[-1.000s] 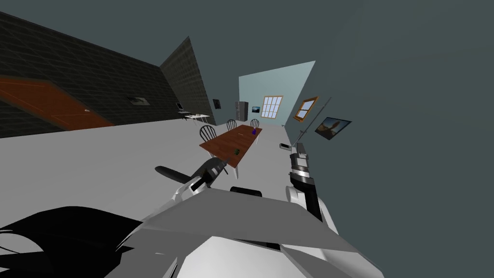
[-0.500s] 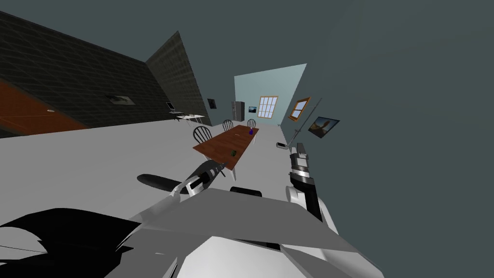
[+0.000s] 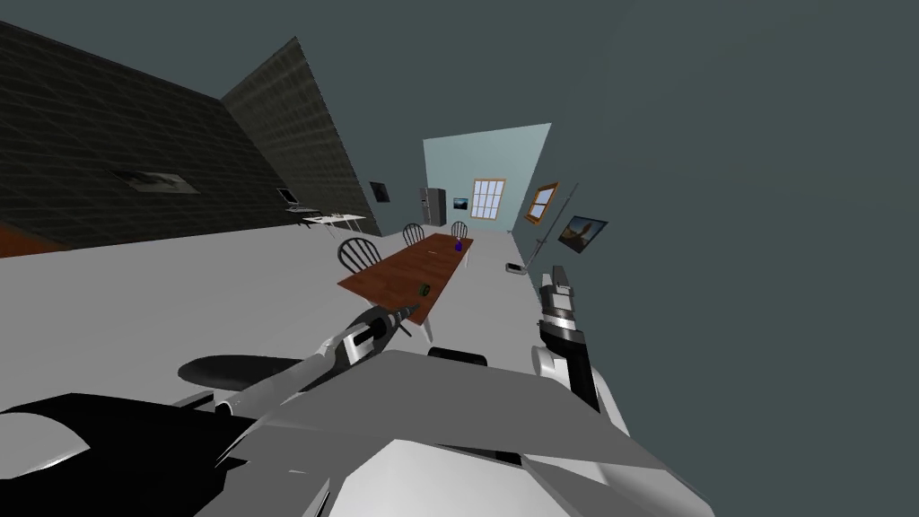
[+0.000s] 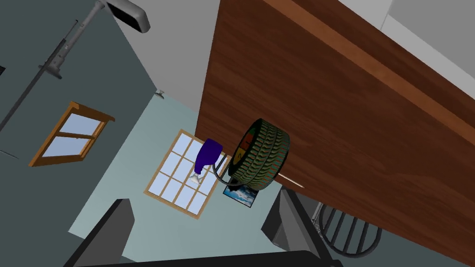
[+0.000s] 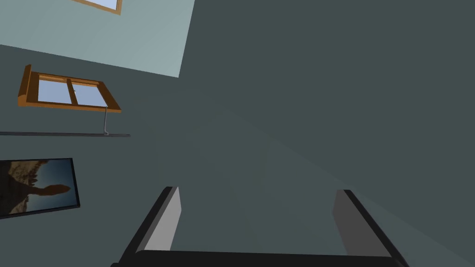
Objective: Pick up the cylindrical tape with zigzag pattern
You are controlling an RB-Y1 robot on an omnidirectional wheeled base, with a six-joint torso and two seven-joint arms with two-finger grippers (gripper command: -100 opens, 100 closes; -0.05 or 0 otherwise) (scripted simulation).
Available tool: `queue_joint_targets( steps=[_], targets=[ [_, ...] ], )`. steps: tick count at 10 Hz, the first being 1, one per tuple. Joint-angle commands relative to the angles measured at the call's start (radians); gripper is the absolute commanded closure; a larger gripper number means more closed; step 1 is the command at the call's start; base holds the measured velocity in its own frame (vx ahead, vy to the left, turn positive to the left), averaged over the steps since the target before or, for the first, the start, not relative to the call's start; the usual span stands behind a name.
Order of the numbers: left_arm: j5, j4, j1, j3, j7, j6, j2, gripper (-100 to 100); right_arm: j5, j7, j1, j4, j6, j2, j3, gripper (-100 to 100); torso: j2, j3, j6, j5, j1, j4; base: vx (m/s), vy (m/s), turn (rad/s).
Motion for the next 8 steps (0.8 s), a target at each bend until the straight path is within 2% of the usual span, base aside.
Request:
queue_joint_targets(
  steps=[1,3,6,8],
  targets=[
    [-0.004,0.05,-0.034,-0.029,-0.013,0.026,0.03,-100,0.0,0.0,0.0,0.0,0.0,0.0,0.0,0,0.0,0.0,0.0,0.0,0.0,0.0,0.092,-0.052,-0.221],
    [-0.011,0.114,-0.075,-0.063,-0.028,0.053,0.061,-100,0.0,0.0,0.0,0.0,0.0,0.0,0.0,0,0.0,0.0,0.0,0.0,0.0,0.0,0.091,-0.051,-0.196],
    [-0.014,0.148,-0.094,-0.079,-0.034,0.065,0.075,-100,0.0,0.0,0.0,0.0,0.0,0.0,0.0,0,0.002,0.001,-0.001,0.0,0.001,0.0,0.056,-0.017,-0.079],
    [-0.019,0.202,-0.127,-0.108,-0.045,0.087,0.1,-100,0.0,0.0,0.0,0.0,0.0,0.0,0.0,0,0.004,0.002,-0.001,0.0,0.002,0.001,0.037,-0.02,-0.143]
  ],
)
